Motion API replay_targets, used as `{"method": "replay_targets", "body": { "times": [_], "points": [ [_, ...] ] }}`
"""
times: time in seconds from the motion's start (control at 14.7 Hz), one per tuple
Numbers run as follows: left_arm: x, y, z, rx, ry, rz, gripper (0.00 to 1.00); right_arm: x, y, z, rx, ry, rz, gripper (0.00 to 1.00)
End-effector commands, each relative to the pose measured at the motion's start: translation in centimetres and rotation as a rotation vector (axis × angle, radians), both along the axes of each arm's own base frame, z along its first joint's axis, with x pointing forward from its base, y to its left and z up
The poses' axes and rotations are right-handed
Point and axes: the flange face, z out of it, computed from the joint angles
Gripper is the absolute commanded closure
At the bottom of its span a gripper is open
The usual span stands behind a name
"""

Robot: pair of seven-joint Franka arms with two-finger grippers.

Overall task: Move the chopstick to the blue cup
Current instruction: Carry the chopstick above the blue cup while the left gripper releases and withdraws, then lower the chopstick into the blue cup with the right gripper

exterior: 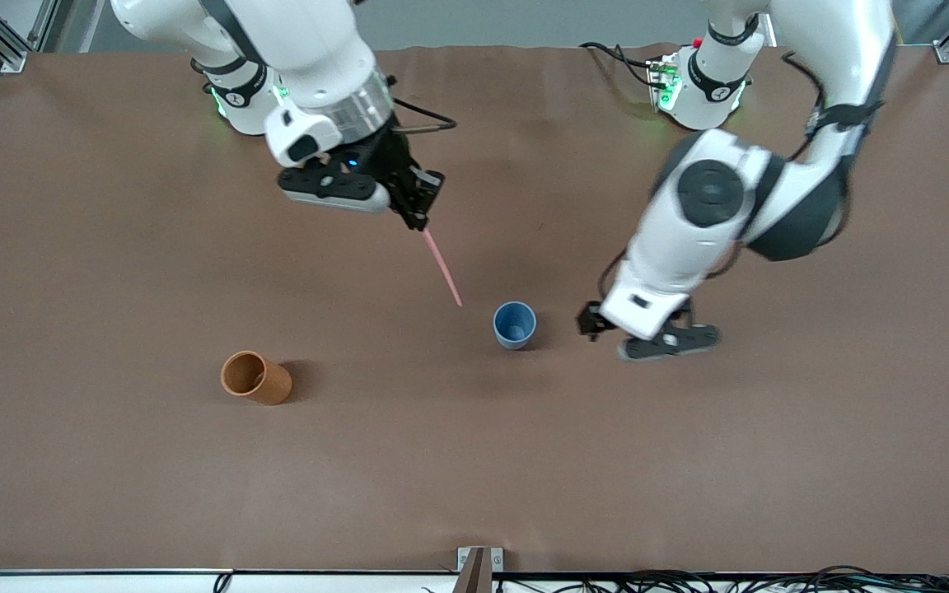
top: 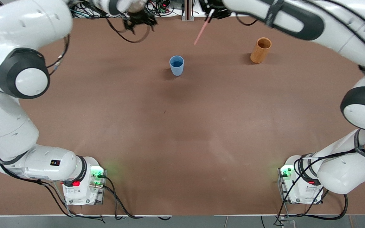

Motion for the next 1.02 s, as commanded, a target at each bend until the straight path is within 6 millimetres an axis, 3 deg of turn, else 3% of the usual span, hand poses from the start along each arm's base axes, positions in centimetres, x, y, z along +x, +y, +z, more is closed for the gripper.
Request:
{"method": "replay_targets", "body": {
  "times": [0.0, 0.14, 0.34, 0.54, 0.68, 0.95],
  "points": [
    [0.5, 6.3, 3.2, 0.007, 0.011, -0.09, 0.0, 0.0, 4.0, -2.8, -0.023, -0.092, 0.037, 0.98],
    [1.0, 10.7, 5.1, 0.028, 0.006, -0.174, 0.0, -0.9, 7.4, -5.6, -0.107, -0.155, 0.112, 0.98],
    [1.1, 18.1, 7.8, 0.02, 0.006, -0.276, 0.0, -1.7, 10.8, -8.5, -0.157, -0.178, 0.168, 0.98],
    [-0.5, 22.2, 12.7, 0.036, 0.015, -0.325, 0.0, -2.6, 12.1, -9.6, -0.197, -0.197, 0.202, 0.98],
    [-1.7, 21.8, 16.4, 0.038, 0.034, -0.334, 0.0, -3.6, 12.9, -9.9, -0.206, -0.195, 0.223, 0.98],
    [-4.7, 20.0, 21.1, 0.018, 0.099, -0.32, 0.0, -4.2, 13.1, -10.3, -0.228, -0.174, 0.237, 0.98]
  ]
}}
